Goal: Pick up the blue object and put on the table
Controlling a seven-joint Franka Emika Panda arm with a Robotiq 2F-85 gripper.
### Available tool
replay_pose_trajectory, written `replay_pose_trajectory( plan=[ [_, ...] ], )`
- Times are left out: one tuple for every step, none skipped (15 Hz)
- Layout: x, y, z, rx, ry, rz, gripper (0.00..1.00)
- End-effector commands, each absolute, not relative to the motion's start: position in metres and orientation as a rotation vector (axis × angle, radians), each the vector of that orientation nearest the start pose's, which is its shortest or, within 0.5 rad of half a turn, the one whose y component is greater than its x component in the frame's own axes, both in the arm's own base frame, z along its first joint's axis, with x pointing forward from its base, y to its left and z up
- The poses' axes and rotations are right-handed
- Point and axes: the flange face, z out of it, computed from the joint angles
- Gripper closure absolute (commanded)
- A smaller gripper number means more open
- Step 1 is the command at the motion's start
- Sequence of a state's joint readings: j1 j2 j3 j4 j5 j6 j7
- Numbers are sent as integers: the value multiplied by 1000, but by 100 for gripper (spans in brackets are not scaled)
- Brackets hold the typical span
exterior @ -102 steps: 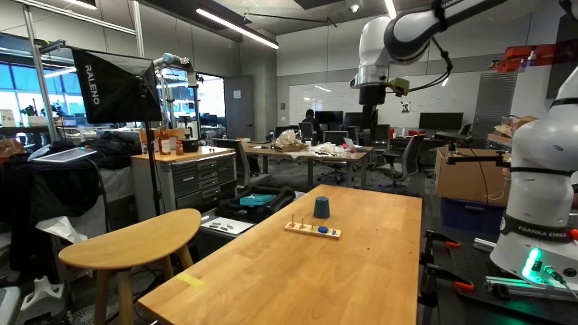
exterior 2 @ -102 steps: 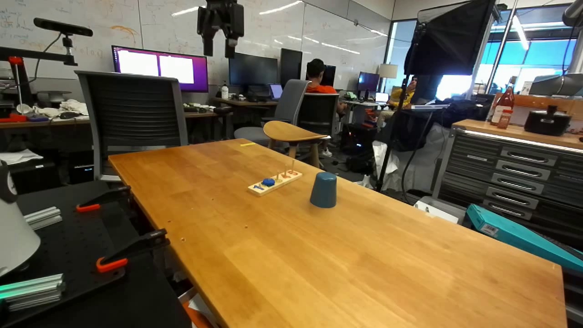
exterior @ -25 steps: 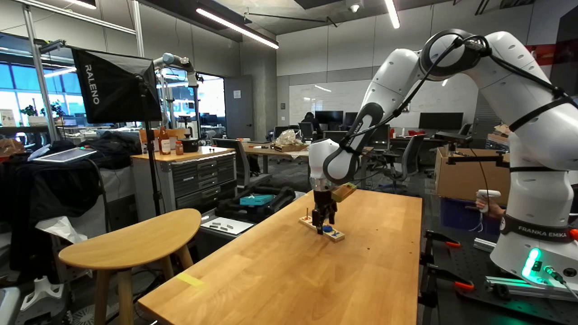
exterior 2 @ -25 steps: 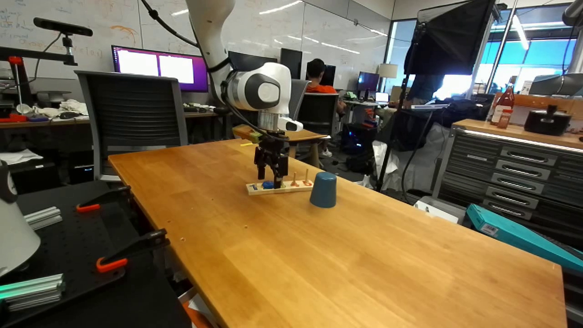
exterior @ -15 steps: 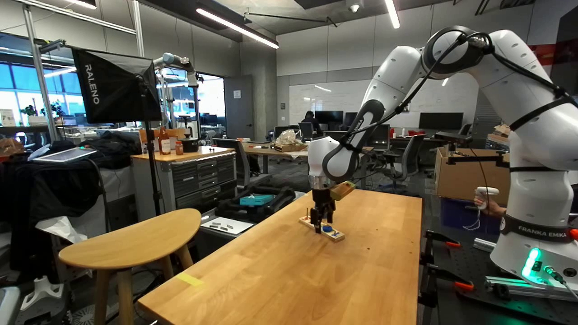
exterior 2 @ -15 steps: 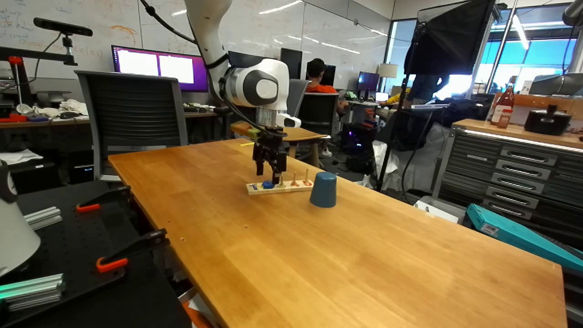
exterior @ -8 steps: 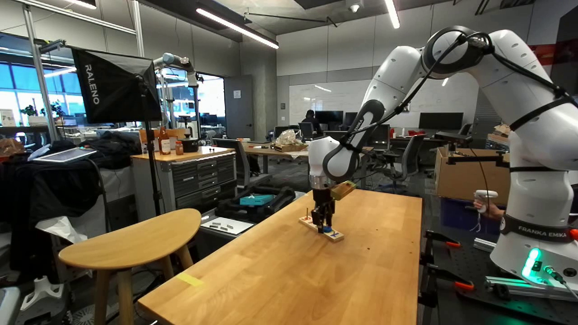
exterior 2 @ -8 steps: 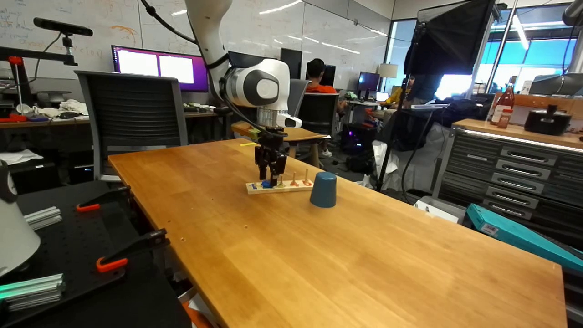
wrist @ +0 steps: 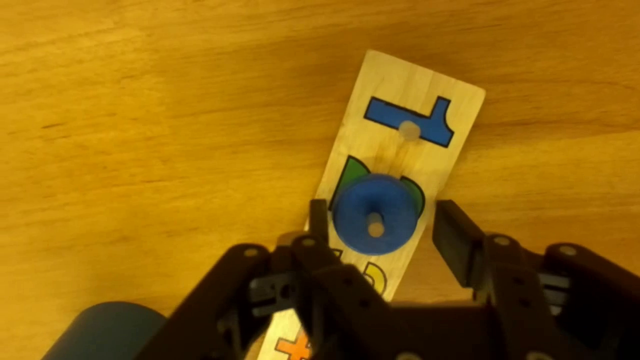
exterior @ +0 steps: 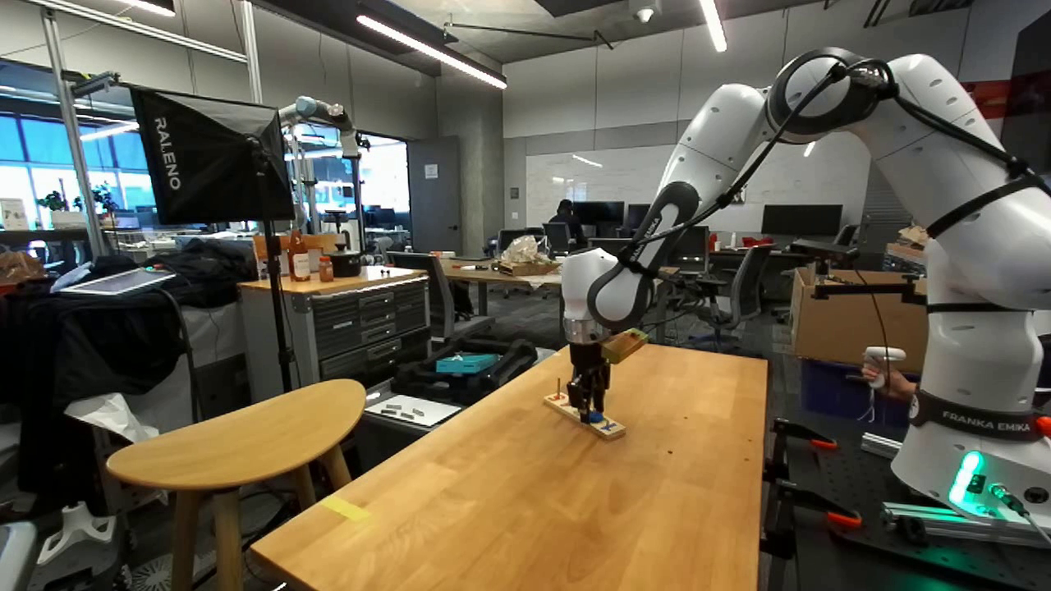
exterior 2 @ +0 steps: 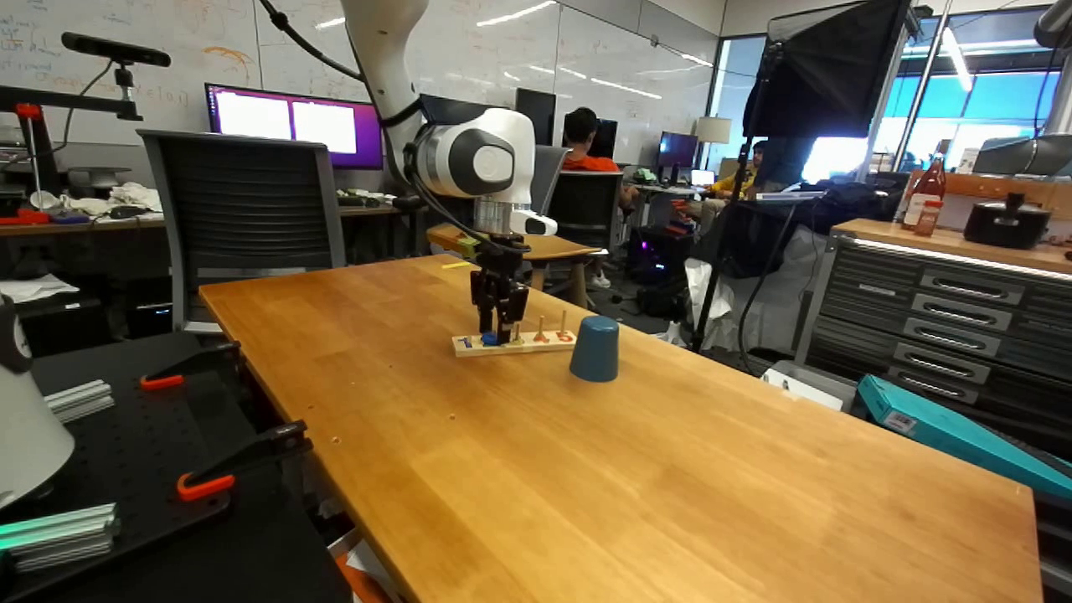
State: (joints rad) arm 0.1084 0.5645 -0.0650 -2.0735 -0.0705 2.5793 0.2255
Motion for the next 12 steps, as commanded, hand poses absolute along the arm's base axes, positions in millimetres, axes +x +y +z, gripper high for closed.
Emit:
replay_pose_trajectory(
  plan=[
    [578,21,153,-3211,230,88,72],
    [579,20,153,-3210,238,89,81],
    [579,19,153,-3209,246,90,82],
    [578,19,154,-3208,255,98,82],
    [578,19,156,-3208,256,97,82],
    [578,22,161,-3206,251,100,82],
    [578,26,166,-3205,242,93,82],
    [578,31,175,-3198,235,87,82],
    [578,34,183,-3194,230,76,82],
    [579,36,191,-3191,225,63,82],
    [580,37,198,-3191,228,53,82],
    [581,34,203,-3192,237,46,82]
  ],
)
